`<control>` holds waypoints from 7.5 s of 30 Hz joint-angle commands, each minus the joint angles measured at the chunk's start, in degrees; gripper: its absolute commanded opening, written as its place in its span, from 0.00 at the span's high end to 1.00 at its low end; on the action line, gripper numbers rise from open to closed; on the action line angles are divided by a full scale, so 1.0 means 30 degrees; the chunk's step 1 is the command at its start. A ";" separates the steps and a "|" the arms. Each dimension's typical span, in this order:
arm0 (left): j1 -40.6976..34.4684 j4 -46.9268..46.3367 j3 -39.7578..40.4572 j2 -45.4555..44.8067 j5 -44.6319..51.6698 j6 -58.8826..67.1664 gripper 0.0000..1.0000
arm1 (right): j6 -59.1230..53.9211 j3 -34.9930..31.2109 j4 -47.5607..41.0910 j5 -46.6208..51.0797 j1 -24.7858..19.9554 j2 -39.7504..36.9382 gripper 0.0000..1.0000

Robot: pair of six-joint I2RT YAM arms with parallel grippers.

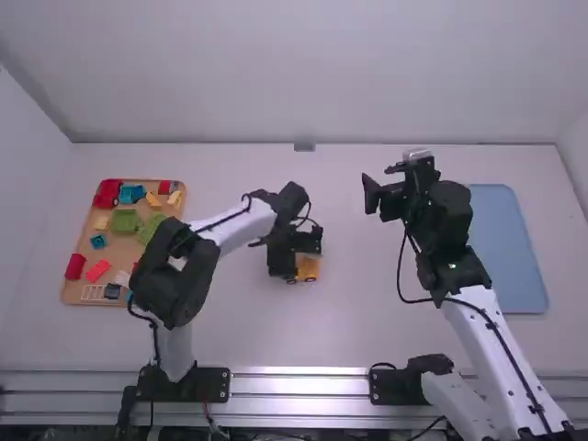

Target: Assemble lego blocks to make yellow taxi

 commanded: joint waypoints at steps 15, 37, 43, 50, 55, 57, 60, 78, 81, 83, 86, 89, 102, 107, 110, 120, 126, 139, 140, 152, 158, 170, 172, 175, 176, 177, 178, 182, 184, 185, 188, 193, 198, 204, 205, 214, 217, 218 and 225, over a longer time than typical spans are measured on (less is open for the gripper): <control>0.4546 -0.4867 0.9377 -0.1464 -0.3213 -1.4768 0.01 | -0.0466 0.0743 0.0124 -0.0029 0.0015 0.0117 0.01; 1.6364 -0.9930 1.4047 -0.1778 -0.6579 -2.8574 0.01 | -0.0474 0.0743 0.0342 -0.0022 0.0015 0.0117 0.01; 1.9088 -1.0440 1.4054 -0.1778 -0.6564 -2.9718 0.01 | -0.0481 0.0743 0.0342 -0.0036 0.0015 0.0117 0.01; 2.1114 -1.0732 1.4018 -0.1778 -0.7788 -3.0622 0.01 | -0.0474 0.0743 0.0342 -0.0029 0.0015 0.0117 0.01; 2.1901 -1.0899 1.4018 -0.1778 -0.8582 -3.1350 0.01 | -0.0474 0.0743 0.0342 -0.0036 0.0015 0.0117 0.01; 2.2090 -1.0608 1.4018 -0.1778 -0.8517 -3.1102 0.01 | -0.0466 0.0743 0.0350 -0.0029 0.0015 0.0117 0.01; 2.1952 -0.9843 1.4018 -0.1778 -0.6965 -2.8480 0.01 | -0.0459 0.0743 0.0423 -0.0036 0.0015 0.0117 0.01; 1.8294 -0.9347 1.4054 -0.1814 -0.5195 -2.1332 0.01 | -0.0335 0.0743 0.0772 -0.0036 0.0036 0.0109 0.01; 1.8163 -0.9828 1.4185 -0.1836 -0.6033 -2.1500 0.01 | -0.0291 0.0743 0.0736 -0.0058 0.0029 0.0117 0.01; 1.8229 -1.0069 1.4236 -0.1836 -0.6054 -2.1493 0.01 | -0.0073 0.0743 0.0619 -0.0029 0.0015 0.0117 0.01; 1.8484 -1.0032 1.4243 -0.1836 -0.6105 -2.2236 0.01 | 0.0022 0.0743 0.0481 -0.0029 0.0015 0.0117 0.01; 1.8651 -1.0273 1.4229 -0.1836 -0.6710 -2.4013 0.01 | 0.0015 0.0743 0.0663 -0.0036 0.0015 0.0117 0.01; 1.8870 -0.9063 1.4222 -0.1770 -1.0579 -2.3234 0.01 | 0.0022 0.0743 0.0699 -0.0036 0.0015 0.0117 0.01; 1.9883 -0.7919 1.4192 -0.1450 -0.8357 -1.9897 0.01 | 0.0029 0.0743 0.0634 -0.0044 0.0015 0.0117 0.01; 2.0903 -0.7745 1.4192 -0.0896 -0.7737 -1.8812 0.01 | 0.0029 0.0743 0.0619 -0.0036 0.0015 0.0117 0.01; 2.4159 -0.6346 1.4185 0.1472 -0.2922 -1.3894 0.01 | 0.0182 0.0743 0.0525 -0.0051 0.0015 0.0117 0.01; 2.4123 -0.5173 1.4192 0.3009 -0.2994 -1.1315 0.01 | 0.0175 0.0743 0.0488 -0.0036 0.0357 0.0117 0.01; 2.3948 -0.3883 1.4192 0.7133 -0.1938 -0.6783 0.09 | 0.0168 0.0743 0.0546 -0.0029 0.1064 0.0117 0.01; 2.3948 -0.3519 1.4156 0.7446 -0.1909 -0.6856 0.09 | 0.0189 0.0743 0.0554 -0.0036 0.1027 0.0117 0.01; 2.3737 -0.0874 1.2502 0.8408 -0.1741 -0.6841 0.23 | 0.0168 0.0743 0.0561 -0.0036 0.1348 0.0117 0.01; 2.3700 0.0036 1.1351 0.8408 -0.1035 -0.5887 0.32 | 0.0168 0.0743 0.0561 -0.0036 0.1231 0.0117 0.01; 2.3693 0.1115 1.0462 0.8408 -0.1049 -0.6003 0.39 | 0.0160 0.0743 0.0539 -0.0036 0.1377 0.0117 0.01; 2.3693 0.1180 1.0346 0.8408 -0.1049 -0.5996 0.39 | 0.0160 0.0743 0.0539 -0.0029 0.1399 0.0117 0.01; 2.3693 0.1166 1.0331 0.8408 -0.1056 -0.5989 0.43 | 0.0175 0.0743 0.0539 -0.0029 0.1392 0.0117 0.01; 2.3700 0.1173 1.0338 0.8408 -0.1056 -0.6003 0.43 | 0.0168 0.0743 0.0539 -0.0029 0.1392 0.0117 0.01; 2.3693 0.1180 1.0331 0.8408 -0.1042 -0.6003 0.44 | 0.0160 0.0743 0.0546 -0.0036 0.1399 0.0117 0.01; 2.3700 0.1180 1.0331 0.8408 -0.1049 -0.5996 0.46 | 0.0168 0.0743 0.0539 -0.0036 0.1399 0.0117 0.01; 2.3693 0.1151 1.0331 0.8408 -0.1064 -0.5996 0.51 | 0.0168 0.0743 0.0481 -0.0036 0.1399 0.0117 0.01; 2.3693 0.1122 1.0331 0.8408 -0.1049 -0.5989 0.55 | 0.0168 0.0743 0.0474 -0.0036 0.1392 0.0117 0.01; 2.3693 0.1115 1.0331 0.8408 -0.1078 -0.5989 0.57 | 0.0160 0.0743 0.0474 -0.0022 0.1399 0.0117 0.01; 2.3693 0.1086 1.0331 0.8408 -0.1275 -0.6003 0.60 | 0.0168 0.0743 0.0466 -0.0036 0.1406 0.0117 0.01; 2.3700 0.0685 1.0375 0.8408 -0.2055 -0.6003 0.71 | 0.0168 0.0743 0.0459 -0.0036 0.1392 0.0117 0.01; 2.3693 -0.0321 1.1344 0.8408 -0.2047 -0.6696 0.76 | 0.0160 0.0743 0.0408 -0.0029 0.1413 0.0117 0.01; 2.3715 -0.3606 1.4848 0.7810 -0.2055 -0.9945 0.83 | 0.0160 0.0743 0.0408 -0.0029 0.1370 0.0117 0.01; 2.3715 -0.3701 1.4950 0.7774 -0.2055 -1.0047 0.83 | 0.0153 0.0743 0.0408 -0.0029 0.1370 0.0117 0.01; 2.3052 -0.7300 1.6750 0.5085 -0.2288 -1.5868 0.98 | 0.0000 0.0743 0.0401 -0.0036 0.1406 0.0117 0.01; 2.2112 -0.6725 1.5176 0.3614 -0.3942 -1.7544 0.98 | 0.0022 0.0743 0.0379 -0.0029 0.1355 0.0117 0.01; 2.1748 -0.6462 1.4396 0.2980 -0.4291 -1.7777 0.98 | 0.0015 0.0743 0.0328 -0.0036 0.1275 0.0117 0.01; 1.7792 -0.4116 0.6681 -0.2914 -0.5085 -2.1770 0.98 | 0.0022 0.0743 -0.0022 -0.0036 0.0729 0.0117 0.01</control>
